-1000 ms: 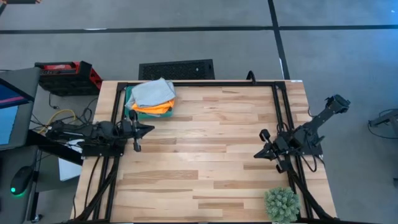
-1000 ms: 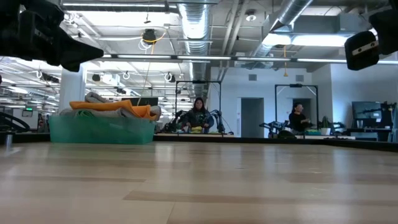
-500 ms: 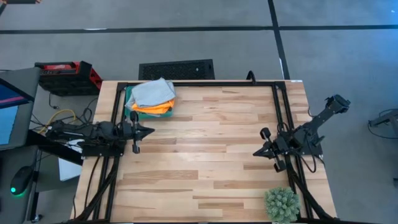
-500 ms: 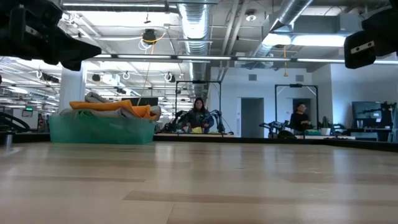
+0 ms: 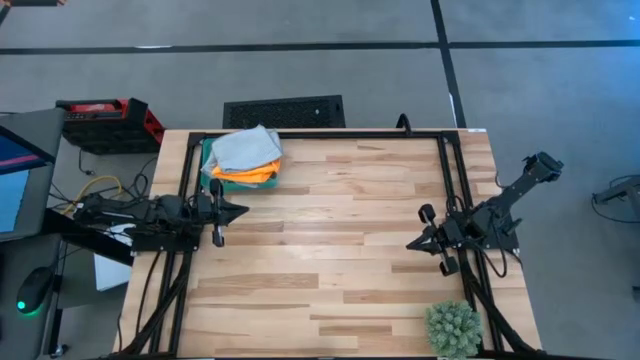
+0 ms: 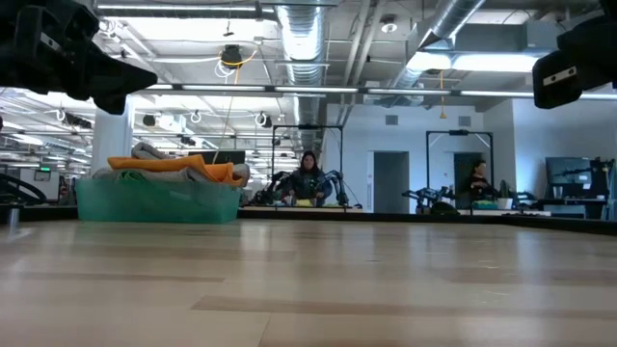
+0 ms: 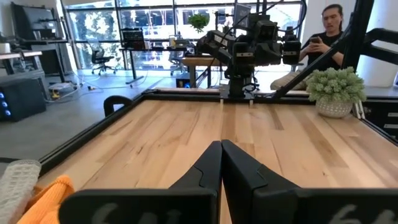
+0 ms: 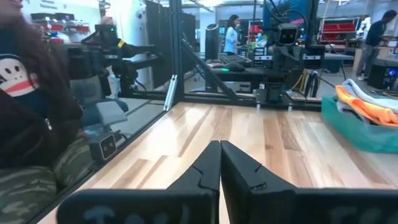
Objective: Fold microfiber towels
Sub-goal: Return to Home Position
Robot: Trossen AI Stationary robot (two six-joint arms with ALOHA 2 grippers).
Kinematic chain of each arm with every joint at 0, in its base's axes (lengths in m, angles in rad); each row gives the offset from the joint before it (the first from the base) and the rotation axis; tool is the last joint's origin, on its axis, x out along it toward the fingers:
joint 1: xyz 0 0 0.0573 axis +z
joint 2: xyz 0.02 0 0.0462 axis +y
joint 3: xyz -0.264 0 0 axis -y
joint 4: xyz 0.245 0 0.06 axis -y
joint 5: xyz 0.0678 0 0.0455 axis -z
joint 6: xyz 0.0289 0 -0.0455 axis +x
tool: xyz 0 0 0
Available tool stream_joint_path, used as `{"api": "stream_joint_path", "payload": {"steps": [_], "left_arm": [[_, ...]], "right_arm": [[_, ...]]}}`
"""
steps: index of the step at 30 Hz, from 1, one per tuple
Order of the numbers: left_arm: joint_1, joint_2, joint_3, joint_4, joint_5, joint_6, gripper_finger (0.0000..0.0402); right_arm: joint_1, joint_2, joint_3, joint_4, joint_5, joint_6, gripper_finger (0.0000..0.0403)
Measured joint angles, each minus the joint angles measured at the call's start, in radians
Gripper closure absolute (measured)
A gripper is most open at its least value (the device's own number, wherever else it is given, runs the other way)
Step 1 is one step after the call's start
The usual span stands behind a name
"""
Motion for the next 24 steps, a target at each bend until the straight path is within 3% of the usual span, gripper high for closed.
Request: {"api": "stream_joint_path", "payload": {"steps": [24], "left_arm": [[0.0,0.0,-0.001,0.0,0.0,0.001,0.0401]], "right_arm": [[0.0,0.0,0.0,0.0,-0.003,0.001,0.0374]]}}
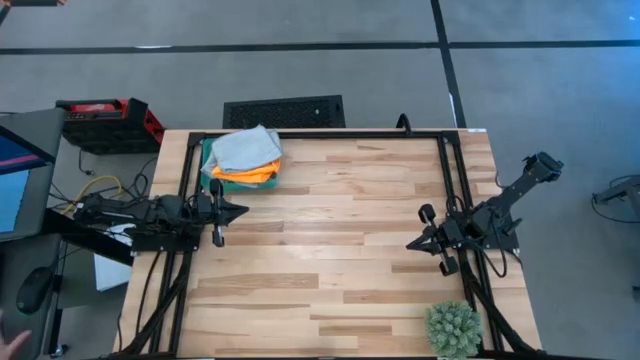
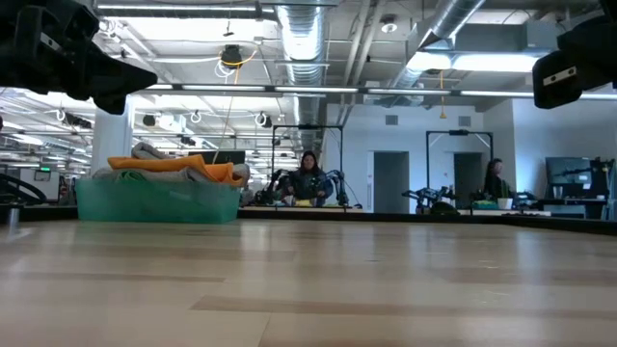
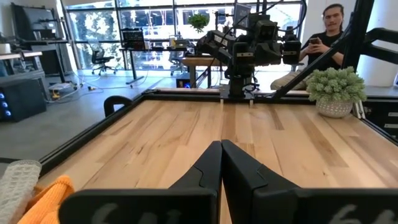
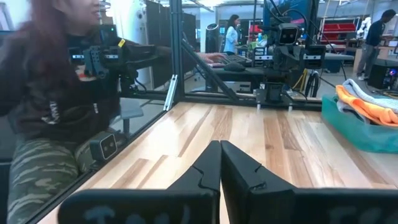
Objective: Fold microfiber towels
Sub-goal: Return to Home Position
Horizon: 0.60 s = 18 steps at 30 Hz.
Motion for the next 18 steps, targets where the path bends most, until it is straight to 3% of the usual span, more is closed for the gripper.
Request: {"api": "stream_joint_path", "payload": {"steps": [18], "left_arm": [[-0.027,0.0,0.0,0.0,-0.001,0.0,0.0401]], "right_arm": [[0.0,0.0,0.0,0.0,0.0,0.001,0.037]]}}
